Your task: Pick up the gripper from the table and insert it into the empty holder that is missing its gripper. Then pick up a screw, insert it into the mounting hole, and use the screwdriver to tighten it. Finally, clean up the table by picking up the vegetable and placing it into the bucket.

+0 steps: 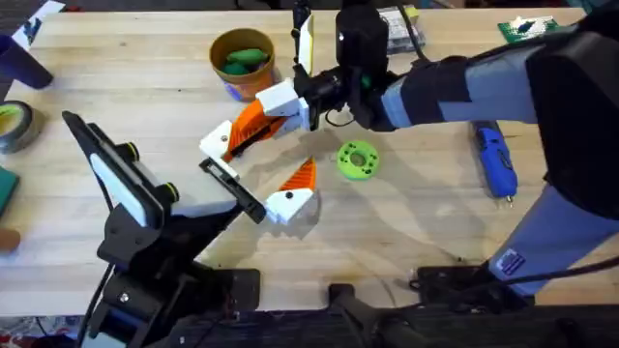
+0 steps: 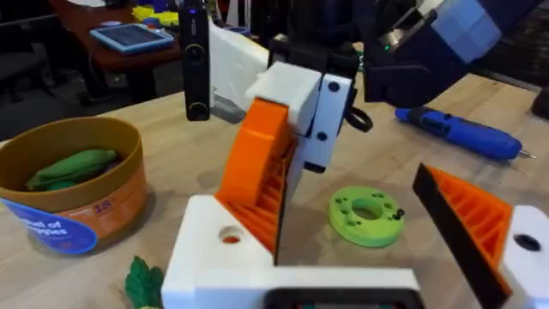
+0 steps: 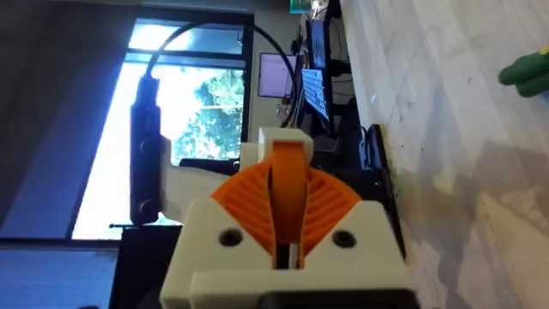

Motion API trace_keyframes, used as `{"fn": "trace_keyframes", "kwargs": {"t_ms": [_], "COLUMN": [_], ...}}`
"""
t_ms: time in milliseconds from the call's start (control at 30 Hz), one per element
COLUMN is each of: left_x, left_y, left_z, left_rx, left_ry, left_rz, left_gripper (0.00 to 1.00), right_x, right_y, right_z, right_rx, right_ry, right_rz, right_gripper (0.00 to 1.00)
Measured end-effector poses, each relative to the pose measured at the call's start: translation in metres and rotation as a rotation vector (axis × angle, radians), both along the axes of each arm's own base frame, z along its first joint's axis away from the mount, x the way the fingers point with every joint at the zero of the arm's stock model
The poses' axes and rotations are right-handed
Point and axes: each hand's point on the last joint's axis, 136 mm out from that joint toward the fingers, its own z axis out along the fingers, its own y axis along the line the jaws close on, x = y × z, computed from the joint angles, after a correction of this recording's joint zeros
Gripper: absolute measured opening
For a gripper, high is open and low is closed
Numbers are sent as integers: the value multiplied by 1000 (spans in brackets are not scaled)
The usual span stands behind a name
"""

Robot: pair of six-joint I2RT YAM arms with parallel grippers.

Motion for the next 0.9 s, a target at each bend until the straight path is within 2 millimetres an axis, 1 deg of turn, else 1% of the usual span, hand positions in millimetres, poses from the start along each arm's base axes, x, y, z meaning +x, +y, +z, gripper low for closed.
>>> {"fn": "trace_keyframes", "kwargs": {"t_ms": [33, 67, 300, 400, 467, 533, 600, 700, 767, 900], "left_x": [0, -3, -3, -3, -8, -14, -17, -19, -20, -21], "left_y": [0, -3, -3, -3, -8, -14, -17, -19, -19, -20], "left_z": [0, -1, -2, -2, -1, -1, -1, -1, -1, -1], "left_rx": [0, 1, -1, -2, -4, -6, -7, -8, -8, -9], "left_ry": [0, 4, 9, 11, 10, 10, 10, 10, 11, 12], "left_rz": [-1, -25, -27, -26, -66, -109, -131, -148, -153, -158], "left_gripper": [991, 991, 991, 991, 991, 991, 991, 991, 991, 991], "right_x": [0, 0, 0, -1, -2, -7, -12, -13, -11, -1], "right_y": [0, 3, 4, 4, 6, 11, 15, 16, 15, 9], "right_z": [0, 0, 1, 2, 2, 3, 4, 4, 4, 4], "right_rx": [0, -1, 5, 7, 6, 8, 11, 10, 11, 10], "right_ry": [0, -1, -10, -13, -13, -17, -21, -20, -22, -22], "right_rz": [0, -8, -7, -6, -6, 8, 18, 21, 15, -11], "right_gripper": [128, 235, 383, 467, 559, 663, 802, 963, 991, 994]}}
